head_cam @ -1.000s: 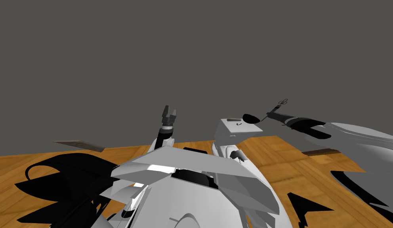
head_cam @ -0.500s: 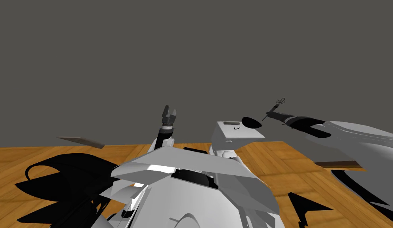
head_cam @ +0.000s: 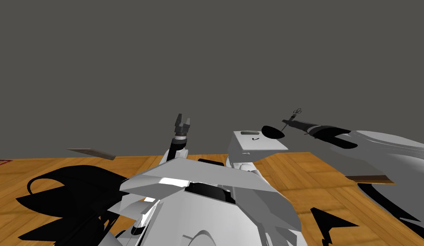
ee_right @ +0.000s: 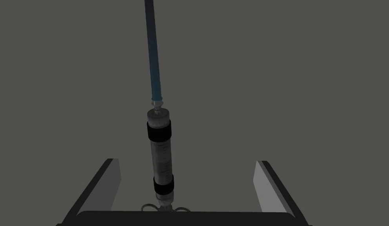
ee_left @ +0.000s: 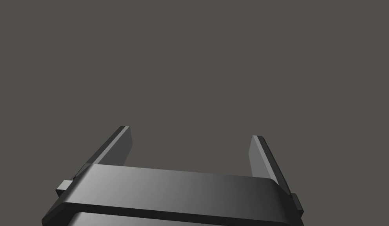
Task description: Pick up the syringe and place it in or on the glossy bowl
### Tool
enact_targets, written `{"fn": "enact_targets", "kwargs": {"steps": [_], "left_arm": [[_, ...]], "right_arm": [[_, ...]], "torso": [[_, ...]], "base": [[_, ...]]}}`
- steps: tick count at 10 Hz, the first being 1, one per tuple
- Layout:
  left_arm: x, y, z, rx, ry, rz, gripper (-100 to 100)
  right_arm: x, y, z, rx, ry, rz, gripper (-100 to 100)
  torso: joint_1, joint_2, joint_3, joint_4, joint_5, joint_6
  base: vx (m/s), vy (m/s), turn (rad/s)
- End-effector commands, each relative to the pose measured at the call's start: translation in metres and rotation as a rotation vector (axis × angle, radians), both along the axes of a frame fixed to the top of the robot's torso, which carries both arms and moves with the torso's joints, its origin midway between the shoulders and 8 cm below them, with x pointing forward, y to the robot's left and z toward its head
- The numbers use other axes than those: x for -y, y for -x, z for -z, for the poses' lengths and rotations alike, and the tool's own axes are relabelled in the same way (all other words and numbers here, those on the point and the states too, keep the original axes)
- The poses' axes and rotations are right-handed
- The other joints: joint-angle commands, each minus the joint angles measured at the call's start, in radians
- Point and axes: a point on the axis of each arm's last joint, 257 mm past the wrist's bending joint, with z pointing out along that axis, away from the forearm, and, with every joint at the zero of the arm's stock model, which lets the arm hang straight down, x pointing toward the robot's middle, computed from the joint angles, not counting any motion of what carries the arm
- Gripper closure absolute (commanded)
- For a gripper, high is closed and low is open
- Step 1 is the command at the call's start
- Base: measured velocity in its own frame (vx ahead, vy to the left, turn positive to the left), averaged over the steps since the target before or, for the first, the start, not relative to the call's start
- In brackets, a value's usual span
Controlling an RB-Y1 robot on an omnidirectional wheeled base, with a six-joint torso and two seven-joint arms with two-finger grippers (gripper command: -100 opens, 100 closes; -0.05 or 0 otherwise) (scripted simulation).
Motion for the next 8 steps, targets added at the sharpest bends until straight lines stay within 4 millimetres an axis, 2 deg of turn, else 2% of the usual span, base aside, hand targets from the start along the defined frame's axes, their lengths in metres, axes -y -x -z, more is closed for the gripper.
{"fn": "enact_targets", "kwargs": {"steps": [1, 2, 3, 4, 5, 8], "left_arm": [[0.000, 0.000, 0.000, 0.000, 0.000, 0.000, 0], [0.000, 0.000, 0.000, 0.000, 0.000, 0.000, 0], [0.000, 0.000, 0.000, 0.000, 0.000, 0.000, 0], [0.000, 0.000, 0.000, 0.000, 0.000, 0.000, 0], [0.000, 0.000, 0.000, 0.000, 0.000, 0.000, 0], [0.000, 0.000, 0.000, 0.000, 0.000, 0.000, 0]], "right_arm": [[0.000, 0.000, 0.000, 0.000, 0.000, 0.000, -100], [0.000, 0.000, 0.000, 0.000, 0.000, 0.000, 0], [0.003, 0.003, -0.016, 0.006, 0.003, -0.003, -100], [0.003, 0.003, -0.016, 0.006, 0.003, -0.003, -100], [0.005, 0.006, -0.031, 0.011, 0.005, -0.006, -100], [0.009, 0.014, -0.061, 0.020, 0.010, -0.009, -100]], "torso": [[0.000, 0.000, 0.000, 0.000, 0.000, 0.000], [0.000, 0.000, 0.000, 0.000, 0.000, 0.000], [0.000, 0.000, 0.000, 0.000, 0.000, 0.000], [0.001, 0.000, 0.000, 0.000, 0.001, 0.000], [0.002, 0.000, 0.000, 0.000, 0.001, 0.000], [0.003, 0.000, 0.000, 0.000, 0.001, 0.000]], "base": [[0.000, 0.000, 0.000], [0.000, 0.000, 0.000], [0.008, 0.019, -0.017], [0.009, 0.020, -0.019], [0.011, 0.026, -0.016], [0.013, 0.032, -0.022]]}}
